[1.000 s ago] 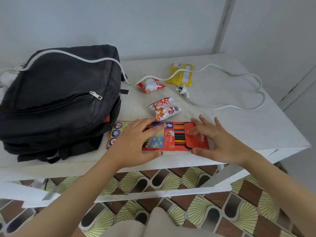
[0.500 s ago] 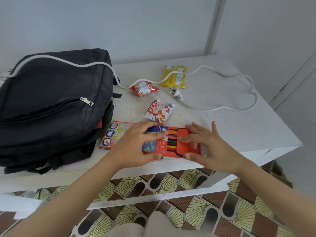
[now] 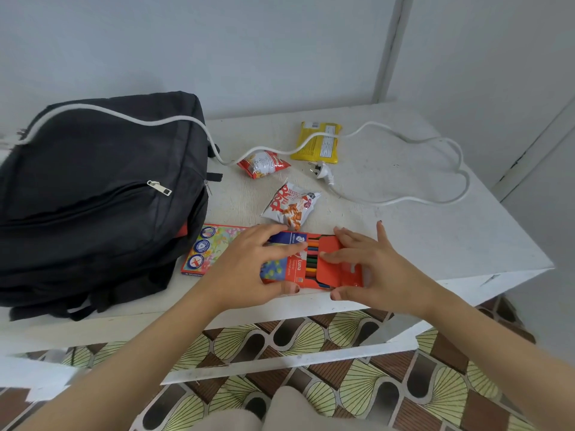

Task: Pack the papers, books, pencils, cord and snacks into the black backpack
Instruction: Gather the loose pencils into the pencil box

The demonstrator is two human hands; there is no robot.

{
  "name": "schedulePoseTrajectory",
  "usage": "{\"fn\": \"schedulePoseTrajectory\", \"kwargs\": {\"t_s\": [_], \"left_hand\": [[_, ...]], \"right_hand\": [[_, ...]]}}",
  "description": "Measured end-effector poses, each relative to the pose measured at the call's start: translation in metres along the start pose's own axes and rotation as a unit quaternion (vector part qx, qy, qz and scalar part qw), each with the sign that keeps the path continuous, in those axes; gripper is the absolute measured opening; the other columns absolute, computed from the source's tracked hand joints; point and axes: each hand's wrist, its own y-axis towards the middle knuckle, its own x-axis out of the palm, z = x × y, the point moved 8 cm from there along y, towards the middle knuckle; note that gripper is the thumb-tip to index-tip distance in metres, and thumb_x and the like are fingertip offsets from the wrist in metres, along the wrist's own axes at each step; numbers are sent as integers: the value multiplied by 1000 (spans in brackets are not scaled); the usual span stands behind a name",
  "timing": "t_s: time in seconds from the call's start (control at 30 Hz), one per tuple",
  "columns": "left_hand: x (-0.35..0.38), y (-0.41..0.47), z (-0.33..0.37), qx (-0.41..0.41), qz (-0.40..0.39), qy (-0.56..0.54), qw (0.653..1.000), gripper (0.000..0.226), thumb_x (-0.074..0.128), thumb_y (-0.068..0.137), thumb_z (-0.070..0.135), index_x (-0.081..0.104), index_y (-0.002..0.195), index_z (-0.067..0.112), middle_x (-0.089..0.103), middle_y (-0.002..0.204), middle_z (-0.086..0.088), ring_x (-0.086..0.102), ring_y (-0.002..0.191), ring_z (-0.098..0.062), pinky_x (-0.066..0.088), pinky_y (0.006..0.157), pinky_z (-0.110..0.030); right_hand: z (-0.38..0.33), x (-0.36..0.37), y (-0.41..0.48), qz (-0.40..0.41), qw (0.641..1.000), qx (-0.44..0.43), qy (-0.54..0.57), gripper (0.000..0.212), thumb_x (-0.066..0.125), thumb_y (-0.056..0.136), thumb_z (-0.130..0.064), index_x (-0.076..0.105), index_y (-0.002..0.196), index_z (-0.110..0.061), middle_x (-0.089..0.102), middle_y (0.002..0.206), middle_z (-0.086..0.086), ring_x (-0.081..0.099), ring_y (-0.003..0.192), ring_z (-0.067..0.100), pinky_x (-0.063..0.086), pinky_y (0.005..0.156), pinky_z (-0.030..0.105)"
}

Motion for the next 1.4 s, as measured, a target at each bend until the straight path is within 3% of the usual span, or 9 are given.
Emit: {"fn": "schedulePoseTrajectory", "kwargs": {"t_s": [0.2,0.57,0.7,0.83,0.97,1.03,1.13,1.27,1.4], "left_hand": [[1,0,-1,-5,3,0,1000,66,55,70,68,51,129,41,43,139,2,39,126,-17,29,101,-32],[1,-1,0,0,10,6,1000,67,54,70,69,51,130,39,43,139,1,38,125,-16,25,100,-29],[-1,-1,0,-4,-4,-7,1000,75,53,67,70,48,133,36,38,144,4,31,130,-10,22,105,-26],[-3,-1,-7,-23,-67,-19,997,85,60,63,70,30,139,45,24,150,13,14,132,4,7,106,-15],[-4,-4,-19,-38,-78,21,996,88,48,61,77,23,140,48,13,156,9,4,142,-5,-8,110,-20],[-5,-7,-22,-53,-70,7,996,87,48,60,77,24,139,48,16,154,10,7,141,-5,-8,109,-19],[-11,-9,-17,-35,-30,-17,999,84,53,60,73,36,137,43,29,142,19,13,124,13,-9,104,-6],[-15,-8,-15,-28,-6,-31,999,82,58,59,70,47,133,36,30,132,23,19,117,16,-5,99,1],[-17,-8,-13,-24,-1,-36,999,81,60,60,68,51,131,32,34,130,20,21,114,15,-1,96,4]], "right_hand": [[-4,13,6,-24,999,-10,-41,81,40,67,-76,45,136,-34,19,155,10,1,139,4,-26,104,42],[-5,21,10,-19,999,-10,-31,95,22,61,-91,40,137,-38,19,155,7,4,145,17,-28,103,47],[-6,19,6,-10,999,-8,-39,90,23,62,-91,29,137,-42,20,155,4,-3,140,12,-27,105,50],[-5,19,3,8,999,-11,-51,84,29,67,-88,23,139,-45,23,154,5,-3,141,16,-24,107,50],[-5,17,0,33,997,-7,-66,83,33,73,-83,16,143,-43,26,153,5,-3,142,21,-21,108,53],[-5,15,-1,45,996,-4,-72,82,33,75,-82,19,144,-39,31,151,1,2,143,20,-18,109,58],[-6,14,-2,53,997,-2,-58,84,32,76,-81,21,145,-36,35,149,-2,7,143,16,-19,108,56],[-5,15,2,40,999,9,-29,92,35,71,-84,-3,145,-42,33,150,-11,8,144,10,-24,109,51],[-3,16,5,32,999,13,-4,99,35,68,-87,-13,144,-46,31,149,-17,7,143,5,-24,109,51]]}}
